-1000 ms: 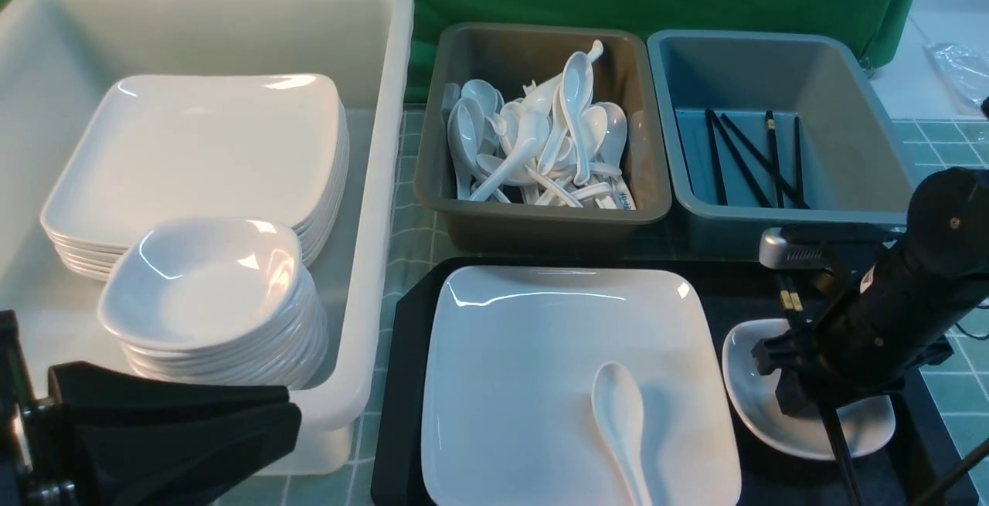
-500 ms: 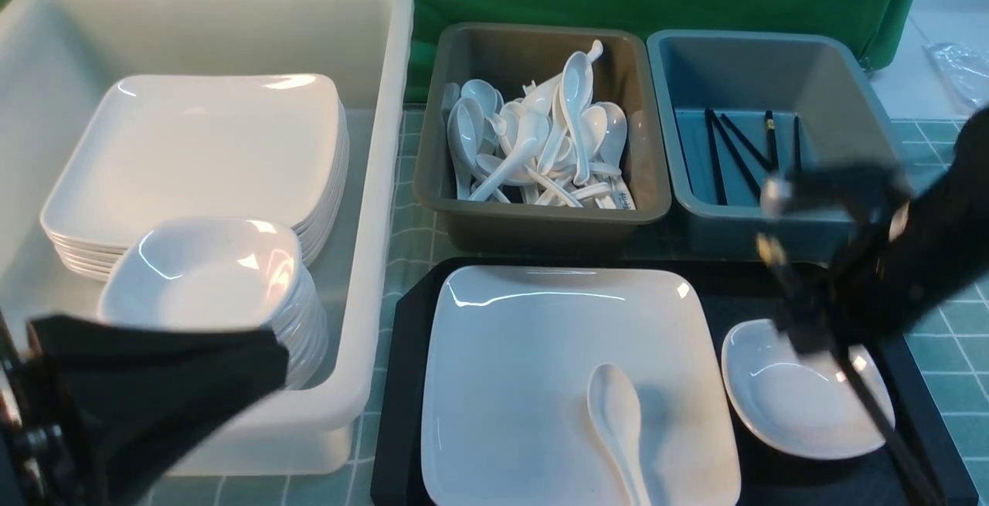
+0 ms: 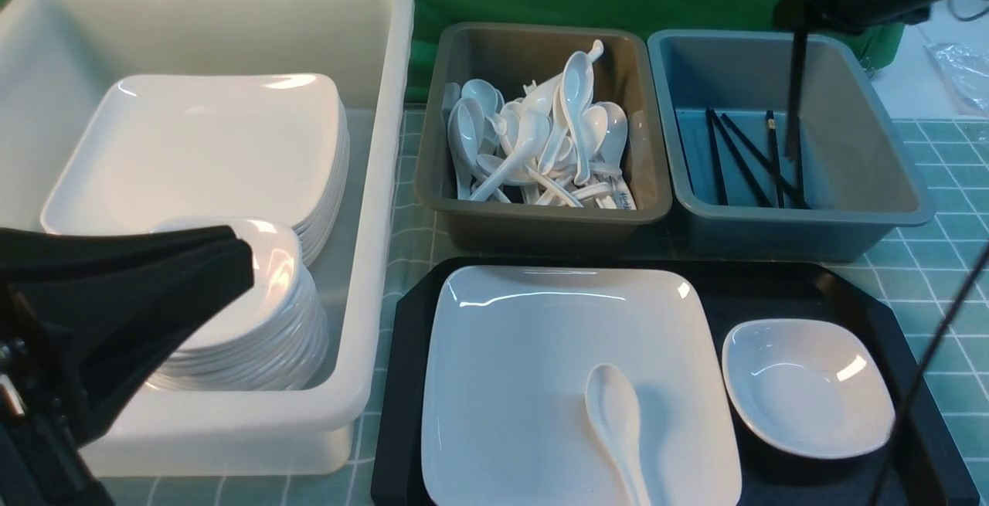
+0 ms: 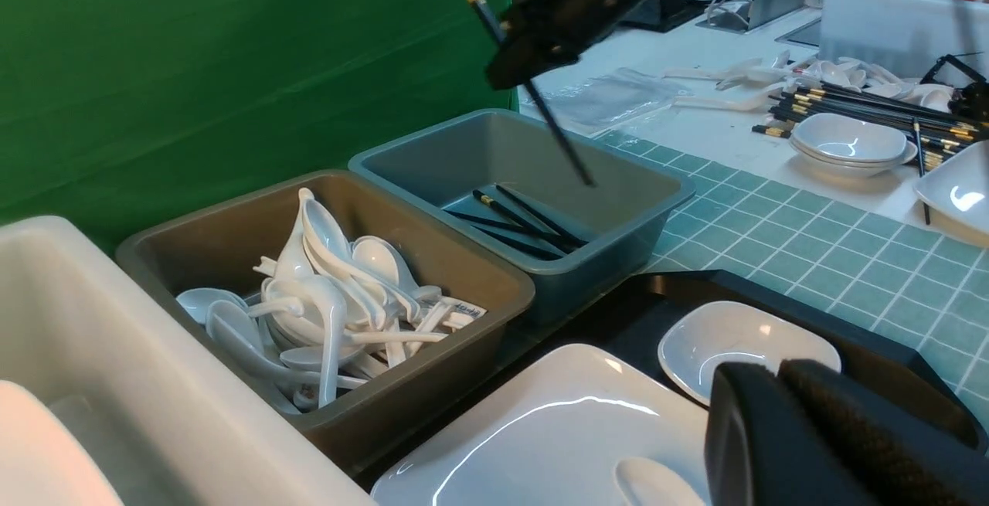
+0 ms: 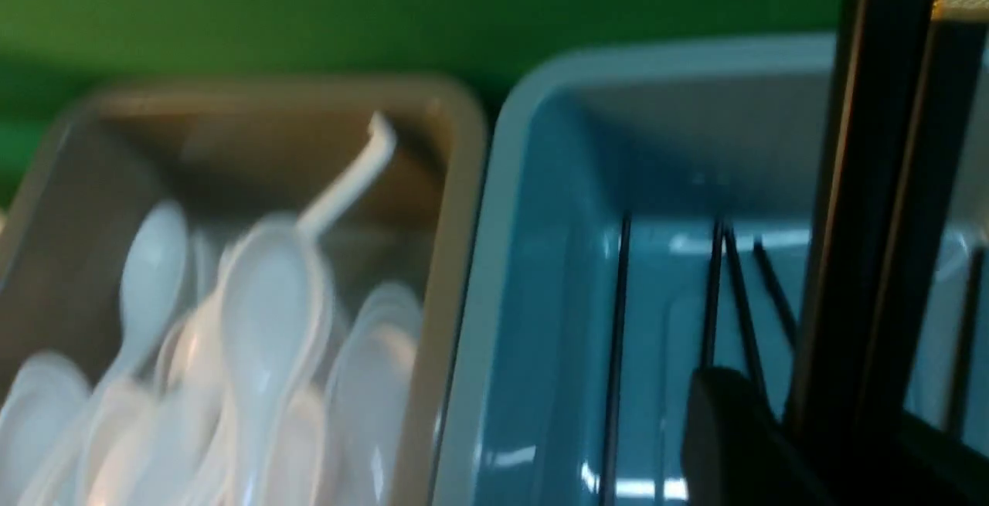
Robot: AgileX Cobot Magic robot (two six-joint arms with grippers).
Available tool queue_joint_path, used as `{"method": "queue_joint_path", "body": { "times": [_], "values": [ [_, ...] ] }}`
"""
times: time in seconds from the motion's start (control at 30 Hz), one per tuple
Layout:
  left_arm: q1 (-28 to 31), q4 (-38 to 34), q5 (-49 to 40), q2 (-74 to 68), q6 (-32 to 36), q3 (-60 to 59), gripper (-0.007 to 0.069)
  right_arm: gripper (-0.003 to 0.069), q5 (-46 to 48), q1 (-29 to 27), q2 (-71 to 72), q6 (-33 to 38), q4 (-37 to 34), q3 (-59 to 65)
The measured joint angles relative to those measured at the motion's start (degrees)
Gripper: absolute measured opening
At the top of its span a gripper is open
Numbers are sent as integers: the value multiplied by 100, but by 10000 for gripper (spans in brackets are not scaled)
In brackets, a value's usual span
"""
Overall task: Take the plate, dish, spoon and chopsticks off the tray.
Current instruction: Use the right arm to put the chopsticks into the small storage box on the right, then use the right arm to grab a soup spoon from the plate
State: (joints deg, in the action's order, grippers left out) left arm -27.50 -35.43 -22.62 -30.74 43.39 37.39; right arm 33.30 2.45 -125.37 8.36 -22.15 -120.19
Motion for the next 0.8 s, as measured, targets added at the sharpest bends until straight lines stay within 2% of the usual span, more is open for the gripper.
{"method": "queue_joint_path", "body": {
  "times": [0.07,0.13,0.17,0.2,0.23,0.3,0.4,0.43,0.5,0.57,0.6,0.7,0.8],
  "values": [
    [0,0,0,0,0,0,17,201,222,-7,-334,-43,0,-320],
    [0,0,-20,0,5,0,17,367,682,-13,-617,-93,50,-620],
    [0,0,-34,0,5,0,17,417,851,-13,-629,-104,75,-652],
    [0,0,-32,0,5,0,17,426,915,-13,-629,-104,81,-652],
    [0,0,-35,0,5,0,17,469,1137,-13,-590,-118,138,-693],
    [0,20,-35,0,-1,0,17,476,1349,-13,-513,-123,225,-700],
    [0,193,-88,0,5,0,17,363,2533,4,18,73,420,-718],
    [0,253,-124,0,5,0,17,290,2948,25,190,169,439,-739],
    [0,330,-210,0,5,0,17,180,3144,101,442,206,478,-697],
    [0,347,-261,0,11,0,17,138,3144,153,567,206,503,-638],
    [0,387,-340,0,14,0,17,79,3144,308,836,177,552,-353],
    [0,440,-365,0,14,0,17,55,3139,865,1443,38,973,470],
    [0,487,-383,0,8,0,17,101,3133,1721,2184,-387,1656,1837]
  ]
}}
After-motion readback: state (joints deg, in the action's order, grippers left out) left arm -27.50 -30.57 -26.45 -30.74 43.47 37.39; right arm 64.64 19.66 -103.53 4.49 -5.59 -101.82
